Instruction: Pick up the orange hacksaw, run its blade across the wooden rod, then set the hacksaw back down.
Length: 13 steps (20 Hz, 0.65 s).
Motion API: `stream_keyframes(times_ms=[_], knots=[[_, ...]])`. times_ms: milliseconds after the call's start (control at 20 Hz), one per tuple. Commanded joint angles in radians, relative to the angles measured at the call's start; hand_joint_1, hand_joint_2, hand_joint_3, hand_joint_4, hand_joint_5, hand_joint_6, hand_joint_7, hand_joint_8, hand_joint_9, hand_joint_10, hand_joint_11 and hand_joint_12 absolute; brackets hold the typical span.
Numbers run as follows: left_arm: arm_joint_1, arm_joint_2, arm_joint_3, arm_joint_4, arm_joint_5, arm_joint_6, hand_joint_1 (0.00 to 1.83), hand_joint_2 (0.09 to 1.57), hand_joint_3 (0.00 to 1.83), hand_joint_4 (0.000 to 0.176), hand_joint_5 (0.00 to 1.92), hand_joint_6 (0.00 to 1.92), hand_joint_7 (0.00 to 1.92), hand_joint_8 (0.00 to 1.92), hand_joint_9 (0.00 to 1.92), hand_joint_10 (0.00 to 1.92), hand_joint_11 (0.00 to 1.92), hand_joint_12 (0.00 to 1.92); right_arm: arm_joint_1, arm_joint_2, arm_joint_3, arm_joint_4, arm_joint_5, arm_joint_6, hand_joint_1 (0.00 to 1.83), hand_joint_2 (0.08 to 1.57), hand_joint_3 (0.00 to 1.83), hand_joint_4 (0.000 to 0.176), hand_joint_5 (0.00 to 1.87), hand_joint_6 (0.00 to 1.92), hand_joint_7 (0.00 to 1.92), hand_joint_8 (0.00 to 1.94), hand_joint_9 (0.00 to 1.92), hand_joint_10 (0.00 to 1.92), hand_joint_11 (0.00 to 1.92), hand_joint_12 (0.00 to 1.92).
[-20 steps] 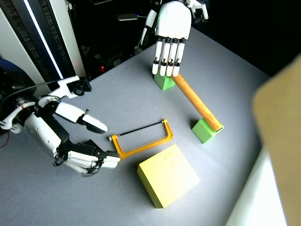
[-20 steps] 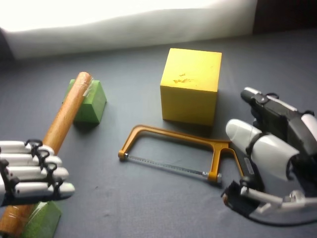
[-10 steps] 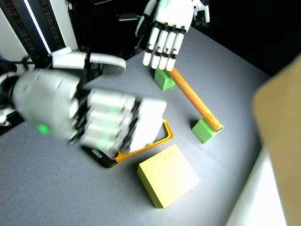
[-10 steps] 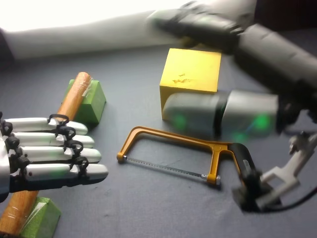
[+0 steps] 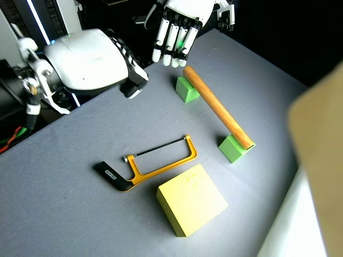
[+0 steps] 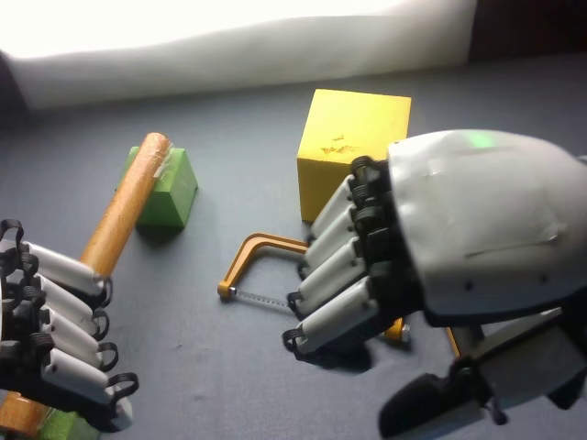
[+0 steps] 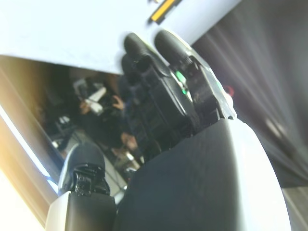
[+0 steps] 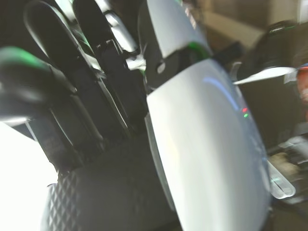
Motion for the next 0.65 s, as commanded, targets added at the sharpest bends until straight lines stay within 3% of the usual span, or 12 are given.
stream_keyframes(times_ms=[0,50,100,200,350,600], knots=[[-0.003,0.000,0.005,-0.061,-0.087,0.000,0.23,1.36,0.00,0.000,0.63,1.77,0.82,1.87,0.90,1.90,0.91,1.91,0.021,0.008,0.019,0.048,0.088,0.012,0.40,1.18,0.00,0.000,1.03,1.92,1.17,1.94,1.35,1.92,1.48,1.92],[-0.002,0.000,0.003,-0.061,-0.087,0.000,0.28,1.35,0.00,0.000,0.79,1.89,0.94,1.91,1.01,1.92,1.06,1.92,0.040,0.013,0.038,0.015,0.088,0.022,0.37,1.20,0.00,0.000,1.08,1.92,1.27,1.94,1.43,1.92,1.57,1.92],[-0.002,0.000,0.003,-0.061,-0.087,0.000,0.29,1.36,0.00,0.000,1.04,1.92,1.13,1.92,1.19,1.92,1.25,1.92,0.055,0.020,0.044,-0.002,0.077,0.025,0.34,1.22,0.01,0.000,1.13,1.92,1.34,1.94,1.49,1.92,1.64,1.92],[-0.001,-0.001,0.004,-0.061,-0.088,0.000,0.31,1.37,0.00,0.000,1.32,1.92,1.37,1.92,1.42,1.92,1.50,1.92,0.066,0.042,0.047,-0.019,0.066,0.025,0.24,1.30,0.02,0.000,1.21,1.92,1.41,1.94,1.53,1.92,1.68,1.92],[0.000,-0.004,0.009,-0.064,-0.098,0.007,0.29,1.41,0.01,0.000,1.40,1.92,1.48,1.92,1.53,1.92,1.62,1.92,0.051,0.069,0.047,-0.019,0.103,0.000,0.05,1.47,0.02,0.000,1.26,1.92,1.45,1.94,1.56,1.92,1.71,1.92],[-0.005,-0.009,0.030,-0.075,-0.106,0.015,0.20,1.47,0.01,0.000,1.37,1.92,1.47,1.92,1.51,1.92,1.59,1.92,0.034,0.080,0.049,-0.019,0.119,-0.008,0.14,1.54,0.00,0.000,1.22,1.92,1.40,1.94,1.51,1.92,1.64,1.92]])
